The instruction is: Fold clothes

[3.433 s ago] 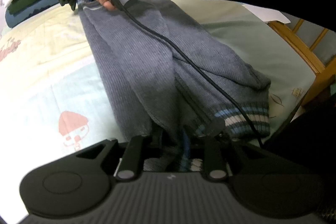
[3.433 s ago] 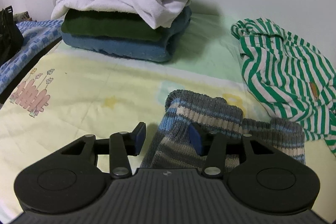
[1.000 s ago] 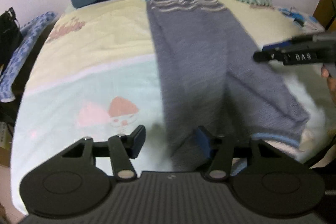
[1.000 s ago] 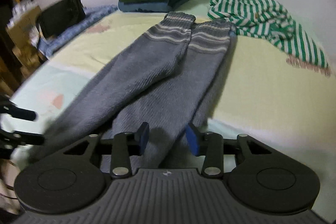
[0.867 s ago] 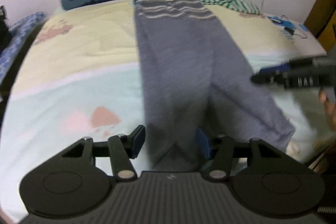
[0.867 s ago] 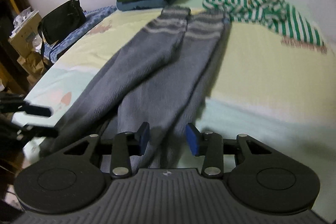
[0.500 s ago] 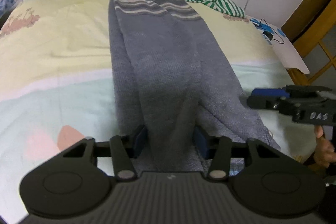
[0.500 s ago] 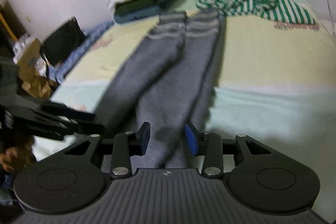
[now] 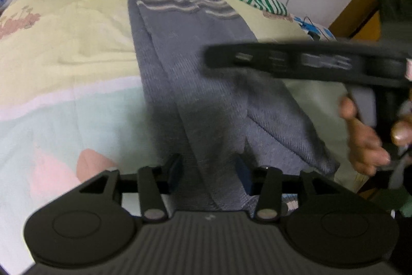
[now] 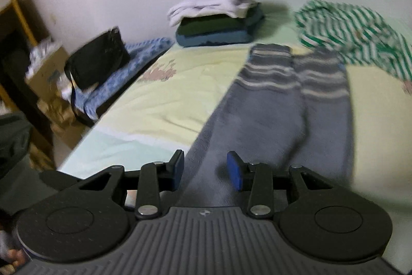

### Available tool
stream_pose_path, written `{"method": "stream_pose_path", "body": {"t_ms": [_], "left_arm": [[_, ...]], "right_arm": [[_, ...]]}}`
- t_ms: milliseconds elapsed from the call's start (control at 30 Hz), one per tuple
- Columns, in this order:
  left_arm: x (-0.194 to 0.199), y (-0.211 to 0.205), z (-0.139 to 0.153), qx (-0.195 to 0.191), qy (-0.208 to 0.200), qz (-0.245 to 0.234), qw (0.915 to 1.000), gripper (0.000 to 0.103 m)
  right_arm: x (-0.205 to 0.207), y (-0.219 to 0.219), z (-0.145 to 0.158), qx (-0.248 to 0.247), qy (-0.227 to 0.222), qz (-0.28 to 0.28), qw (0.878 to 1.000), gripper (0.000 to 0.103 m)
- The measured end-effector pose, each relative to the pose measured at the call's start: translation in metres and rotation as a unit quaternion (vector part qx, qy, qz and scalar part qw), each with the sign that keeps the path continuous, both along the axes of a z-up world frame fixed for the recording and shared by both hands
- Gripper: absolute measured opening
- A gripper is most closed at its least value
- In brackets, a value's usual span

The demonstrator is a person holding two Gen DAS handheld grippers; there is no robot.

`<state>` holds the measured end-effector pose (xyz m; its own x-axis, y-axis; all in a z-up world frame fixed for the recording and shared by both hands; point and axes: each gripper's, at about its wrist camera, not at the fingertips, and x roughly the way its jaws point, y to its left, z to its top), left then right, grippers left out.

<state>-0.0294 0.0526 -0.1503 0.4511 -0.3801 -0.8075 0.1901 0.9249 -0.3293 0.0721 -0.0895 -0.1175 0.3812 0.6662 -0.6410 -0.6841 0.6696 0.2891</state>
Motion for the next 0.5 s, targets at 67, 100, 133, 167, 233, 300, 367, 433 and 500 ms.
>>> {"method": "stream_pose_path", "body": {"t_ms": [67, 100, 133, 167, 233, 300, 367, 433, 500], "left_arm": [[0.0, -0.005, 0.001, 0.006, -0.008, -0.012, 0.9999, 0.047], [0.0, -0.008, 0.002, 0.008, -0.011, -0.019, 0.9997, 0.046], [0.0, -0.01, 0.003, 0.01, -0.014, -0.022, 0.9996, 0.037], [-0.001, -0.011, 0.004, 0.013, -0.017, -0.026, 0.9994, 0.03], [-0.002, -0.011, 0.003, 0.015, -0.021, -0.027, 0.9993, 0.026], [-0.004, -0.009, 0.002, 0.016, -0.024, -0.026, 0.9992, 0.013], [-0.005, -0.008, 0.0, 0.018, -0.028, -0.025, 0.9992, 0.002], [-0.008, -0.005, 0.003, 0.016, -0.035, -0.02, 0.9991, 0.002], [-0.014, -0.002, 0.01, 0.018, -0.047, -0.016, 0.9986, 0.002]], "right_arm": [[0.005, 0.019, -0.006, -0.029, -0.024, 0.002, 0.999, 0.041], [0.008, 0.027, -0.01, -0.038, -0.029, 0.0, 0.999, 0.041], [0.011, 0.033, -0.015, -0.048, -0.033, -0.002, 0.998, 0.041], [0.015, 0.038, -0.019, -0.057, -0.034, -0.006, 0.998, 0.041], [0.023, 0.045, -0.028, -0.071, -0.029, -0.009, 0.997, 0.032], [0.029, 0.05, -0.036, -0.088, -0.022, -0.014, 0.996, 0.003], [0.031, 0.047, -0.035, -0.081, -0.015, -0.02, 0.996, 0.003], [0.03, 0.043, -0.029, -0.07, -0.016, -0.024, 0.997, 0.003], [0.028, 0.039, -0.02, -0.046, -0.013, -0.023, 0.999, 0.003]]}}
